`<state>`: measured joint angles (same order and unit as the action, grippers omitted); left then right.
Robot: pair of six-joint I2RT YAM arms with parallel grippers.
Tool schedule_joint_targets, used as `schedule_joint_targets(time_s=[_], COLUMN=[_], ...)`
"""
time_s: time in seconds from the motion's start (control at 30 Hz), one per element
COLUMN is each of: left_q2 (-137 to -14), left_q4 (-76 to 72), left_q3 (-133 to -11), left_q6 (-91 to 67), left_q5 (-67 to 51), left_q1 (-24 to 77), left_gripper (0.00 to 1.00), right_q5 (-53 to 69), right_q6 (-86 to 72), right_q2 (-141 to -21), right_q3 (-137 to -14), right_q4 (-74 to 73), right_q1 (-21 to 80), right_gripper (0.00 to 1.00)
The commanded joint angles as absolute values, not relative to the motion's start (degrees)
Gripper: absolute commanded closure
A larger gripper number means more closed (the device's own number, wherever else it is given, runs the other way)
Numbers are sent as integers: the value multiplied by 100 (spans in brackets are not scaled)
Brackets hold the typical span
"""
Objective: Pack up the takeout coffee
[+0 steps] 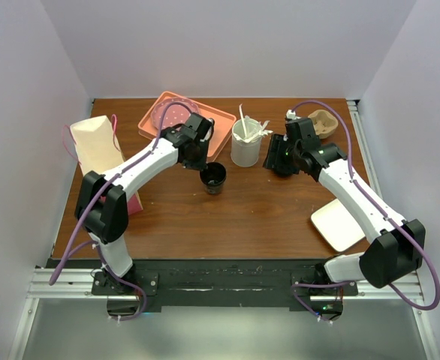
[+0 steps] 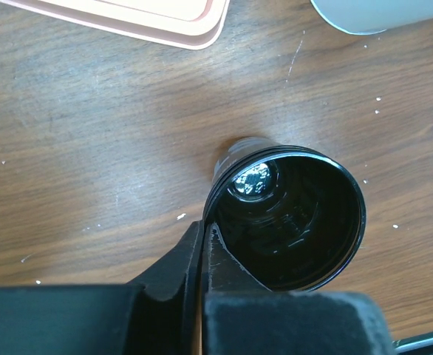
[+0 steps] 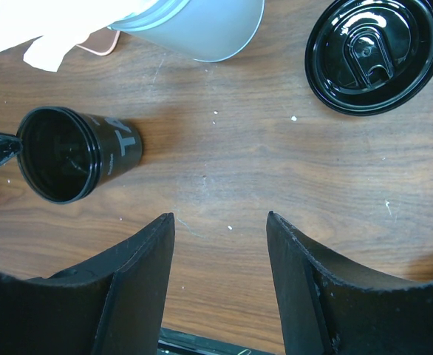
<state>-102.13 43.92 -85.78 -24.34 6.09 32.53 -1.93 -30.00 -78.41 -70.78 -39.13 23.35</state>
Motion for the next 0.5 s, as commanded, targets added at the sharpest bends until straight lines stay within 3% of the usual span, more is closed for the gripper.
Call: schedule_joint_targets(time_s=[0.0,0.47], left_q2=[-10195,-10124], left_q4=[4395,4622], left_q3=[-8798,-9070], left_q6=[-2356,-2487], left_q5=[492,396], left_q1=[3208,3164], left_gripper=[100,100], right_q5=[-167,-132], right_q6=[-2997,-2979], right_q2=[-7831,-7796], right_q3=[-7198,-7163], right_q4=[-3885,-3902], right_q1=[2373,2364], right_gripper=[43,43])
